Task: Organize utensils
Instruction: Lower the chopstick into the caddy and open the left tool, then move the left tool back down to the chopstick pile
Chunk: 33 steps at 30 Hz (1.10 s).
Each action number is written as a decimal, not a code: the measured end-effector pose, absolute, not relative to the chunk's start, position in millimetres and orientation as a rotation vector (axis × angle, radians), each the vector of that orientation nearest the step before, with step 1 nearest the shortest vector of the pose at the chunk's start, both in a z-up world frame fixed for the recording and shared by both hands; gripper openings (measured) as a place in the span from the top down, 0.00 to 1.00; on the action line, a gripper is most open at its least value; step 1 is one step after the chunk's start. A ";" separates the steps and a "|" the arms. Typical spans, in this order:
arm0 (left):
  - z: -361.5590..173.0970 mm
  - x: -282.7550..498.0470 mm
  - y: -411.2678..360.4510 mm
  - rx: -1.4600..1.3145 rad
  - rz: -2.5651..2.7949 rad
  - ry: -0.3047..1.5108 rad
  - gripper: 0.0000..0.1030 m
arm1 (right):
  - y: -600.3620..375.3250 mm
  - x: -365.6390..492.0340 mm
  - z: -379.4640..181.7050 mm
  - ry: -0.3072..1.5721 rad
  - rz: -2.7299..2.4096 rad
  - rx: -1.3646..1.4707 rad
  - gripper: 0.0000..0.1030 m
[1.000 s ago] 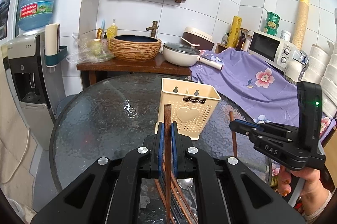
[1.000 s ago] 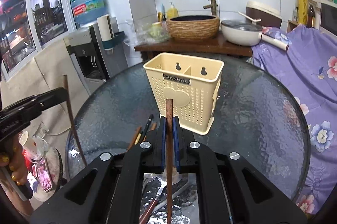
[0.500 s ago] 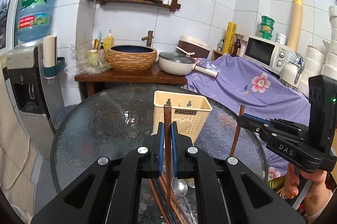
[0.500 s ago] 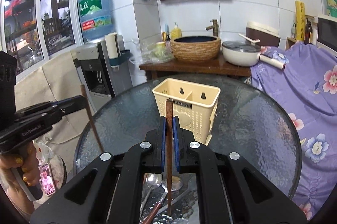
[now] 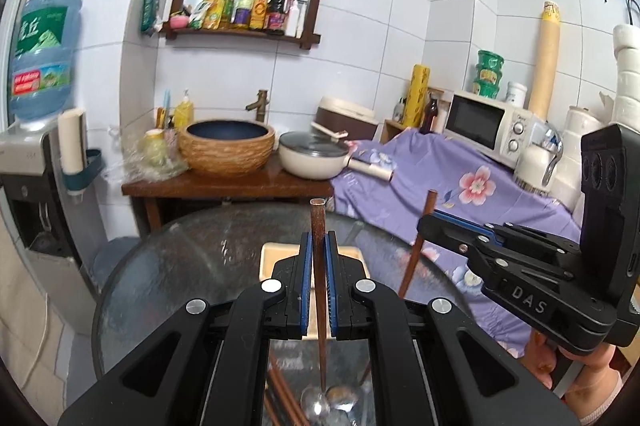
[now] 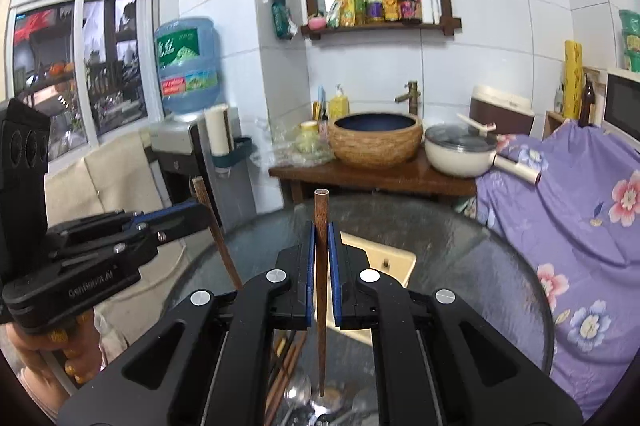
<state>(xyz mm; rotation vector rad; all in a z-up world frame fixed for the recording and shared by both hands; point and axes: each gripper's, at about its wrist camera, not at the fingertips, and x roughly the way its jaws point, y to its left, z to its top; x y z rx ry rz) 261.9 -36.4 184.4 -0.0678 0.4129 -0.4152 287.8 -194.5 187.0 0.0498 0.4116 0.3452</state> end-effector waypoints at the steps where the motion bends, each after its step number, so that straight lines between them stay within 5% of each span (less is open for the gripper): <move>1: 190.7 264.3 -38.1 -0.066 -0.414 0.406 0.94 | -195.2 293.6 196.5 0.406 0.342 0.054 0.93; 12: 270.0 335.1 -53.2 -0.080 -0.268 0.291 0.94 | -213.0 376.6 274.0 0.341 0.200 0.097 0.93; 33: 144.7 412.8 -57.5 -0.148 -0.226 0.536 0.94 | -210.5 432.9 141.5 0.499 0.136 0.046 0.93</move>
